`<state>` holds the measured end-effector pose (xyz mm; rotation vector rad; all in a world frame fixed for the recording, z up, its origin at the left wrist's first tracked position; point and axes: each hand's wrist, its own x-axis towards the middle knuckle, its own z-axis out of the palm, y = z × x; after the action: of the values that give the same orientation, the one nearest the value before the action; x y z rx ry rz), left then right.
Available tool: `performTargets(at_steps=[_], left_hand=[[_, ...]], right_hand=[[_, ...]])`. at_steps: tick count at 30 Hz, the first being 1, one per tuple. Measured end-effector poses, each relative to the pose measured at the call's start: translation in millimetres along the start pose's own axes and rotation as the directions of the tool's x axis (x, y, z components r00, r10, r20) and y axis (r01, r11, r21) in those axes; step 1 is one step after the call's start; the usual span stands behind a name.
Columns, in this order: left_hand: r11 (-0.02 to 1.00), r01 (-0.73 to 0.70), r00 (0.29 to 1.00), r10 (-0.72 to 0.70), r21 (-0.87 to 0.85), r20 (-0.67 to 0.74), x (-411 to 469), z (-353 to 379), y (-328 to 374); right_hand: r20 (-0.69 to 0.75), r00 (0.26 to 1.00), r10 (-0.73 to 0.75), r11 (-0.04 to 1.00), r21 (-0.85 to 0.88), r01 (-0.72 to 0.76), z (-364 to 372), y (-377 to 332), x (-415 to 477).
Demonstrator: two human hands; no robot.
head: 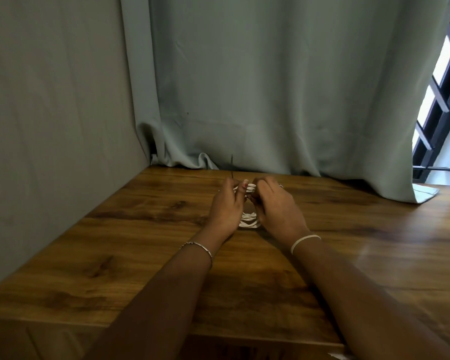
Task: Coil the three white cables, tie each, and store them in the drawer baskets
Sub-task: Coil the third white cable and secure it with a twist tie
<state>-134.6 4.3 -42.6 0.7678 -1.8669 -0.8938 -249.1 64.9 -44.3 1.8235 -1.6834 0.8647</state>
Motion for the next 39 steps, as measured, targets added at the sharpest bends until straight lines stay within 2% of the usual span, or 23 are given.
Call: performTargets(at_steps=[6,13,16,21,23,26,28,32,35,39], left_hand=[[0.993,0.113,0.992,-0.114,-0.021,-0.044,2,2,3],[0.963,0.151,0.946,-0.206,-0.222,-0.251,4,8,6],[0.933,0.178,0.919,-0.271,-0.311,-0.288,8,7,7],[0.944,0.108,0.906,-0.223,-0.313,-0.360,12,5,0],[0.948,0.104,0.905,-0.216,-0.301,-0.367,12,4,-1],[0.951,0.094,0.906,-0.204,-0.293,-0.371,13,2,0],[0.951,0.107,0.908,-0.213,-0.292,-0.361,14,1,-1],[0.936,0.147,0.905,-0.258,-0.320,-0.339,18,2,-6],[0.926,0.177,0.908,-0.285,-0.335,-0.308,18,2,-6],[0.926,0.174,0.910,-0.281,-0.335,-0.304,18,4,-4]], right_hand=[[-0.022,1.000,-0.008,1.000,0.010,0.008,-1,-4,2],[-0.030,0.999,0.014,0.999,0.044,-0.013,-1,-13,4],[-0.027,1.000,0.002,0.999,0.041,-0.001,-1,-17,5],[-0.038,0.999,0.005,0.998,0.066,-0.003,0,-22,6],[-0.030,0.998,0.047,0.989,0.138,-0.042,2,-20,6],[-0.028,0.985,0.173,0.902,0.406,-0.147,3,-16,5],[-0.015,0.967,0.254,0.827,0.522,-0.209,3,-16,4],[-0.017,0.928,0.373,0.731,0.621,-0.283,1,-15,4],[0.038,0.899,0.437,0.642,0.687,-0.341,0,-15,5],[0.027,0.871,0.491,0.577,0.739,-0.348,1,-14,6]])
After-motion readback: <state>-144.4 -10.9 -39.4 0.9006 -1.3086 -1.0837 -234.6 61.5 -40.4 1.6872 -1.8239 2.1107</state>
